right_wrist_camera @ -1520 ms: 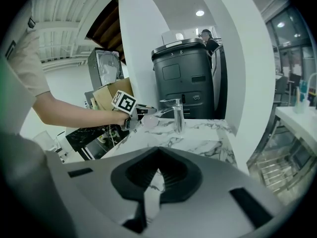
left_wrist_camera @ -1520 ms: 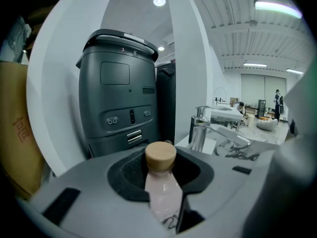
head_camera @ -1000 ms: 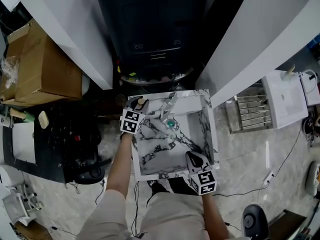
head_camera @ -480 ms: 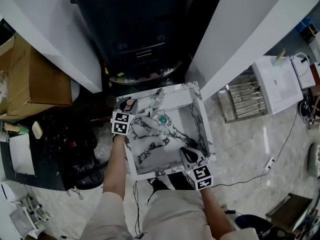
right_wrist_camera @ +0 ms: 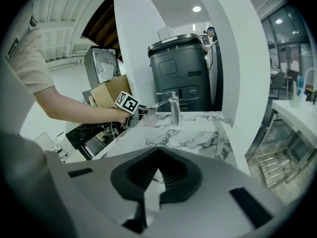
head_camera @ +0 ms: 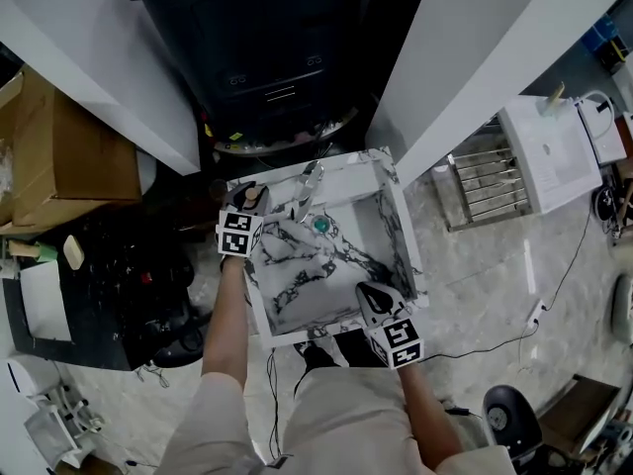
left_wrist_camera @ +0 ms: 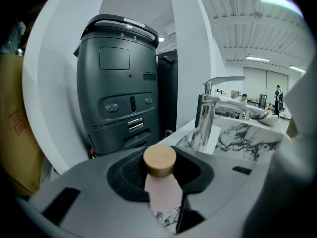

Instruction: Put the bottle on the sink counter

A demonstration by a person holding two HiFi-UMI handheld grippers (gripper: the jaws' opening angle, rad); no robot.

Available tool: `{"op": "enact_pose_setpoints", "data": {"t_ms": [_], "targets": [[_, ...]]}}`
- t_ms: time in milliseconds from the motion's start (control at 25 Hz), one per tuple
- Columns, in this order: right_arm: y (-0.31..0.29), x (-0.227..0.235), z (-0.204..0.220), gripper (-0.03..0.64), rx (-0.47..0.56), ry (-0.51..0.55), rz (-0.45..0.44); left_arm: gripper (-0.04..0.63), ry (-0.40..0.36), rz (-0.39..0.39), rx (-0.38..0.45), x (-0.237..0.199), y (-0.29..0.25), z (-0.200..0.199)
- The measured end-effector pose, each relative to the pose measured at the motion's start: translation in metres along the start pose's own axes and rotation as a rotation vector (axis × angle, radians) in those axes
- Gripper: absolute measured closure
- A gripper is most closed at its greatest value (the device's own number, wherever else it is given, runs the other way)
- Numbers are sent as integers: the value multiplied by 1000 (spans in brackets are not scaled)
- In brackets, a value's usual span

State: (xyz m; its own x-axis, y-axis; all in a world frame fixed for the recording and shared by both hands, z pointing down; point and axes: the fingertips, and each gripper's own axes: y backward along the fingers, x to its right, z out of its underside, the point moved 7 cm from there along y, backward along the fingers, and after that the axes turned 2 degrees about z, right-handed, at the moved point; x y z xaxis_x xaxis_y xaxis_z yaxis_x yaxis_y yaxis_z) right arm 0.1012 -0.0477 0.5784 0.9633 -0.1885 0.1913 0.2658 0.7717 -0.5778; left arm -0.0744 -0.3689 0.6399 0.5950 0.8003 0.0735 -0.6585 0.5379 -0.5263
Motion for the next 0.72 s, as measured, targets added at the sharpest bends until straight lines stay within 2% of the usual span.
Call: {"op": "enact_pose_setpoints", "data": {"t_ms": [280,440,640,720], "targets": [[2,1,3,612,-2,-3,-1,474,35,11,-32,-2,-2,0],[5,1,7,612,-7,-6,6,471,21,13,-38,-2,-3,-1],[6,1,8,612,-10,-6,10,456,52,12,-52,-5,-6,-2],[6,0,10,612,-15,-8,6,430,56,10,-51,-5,-8,-4]]}}
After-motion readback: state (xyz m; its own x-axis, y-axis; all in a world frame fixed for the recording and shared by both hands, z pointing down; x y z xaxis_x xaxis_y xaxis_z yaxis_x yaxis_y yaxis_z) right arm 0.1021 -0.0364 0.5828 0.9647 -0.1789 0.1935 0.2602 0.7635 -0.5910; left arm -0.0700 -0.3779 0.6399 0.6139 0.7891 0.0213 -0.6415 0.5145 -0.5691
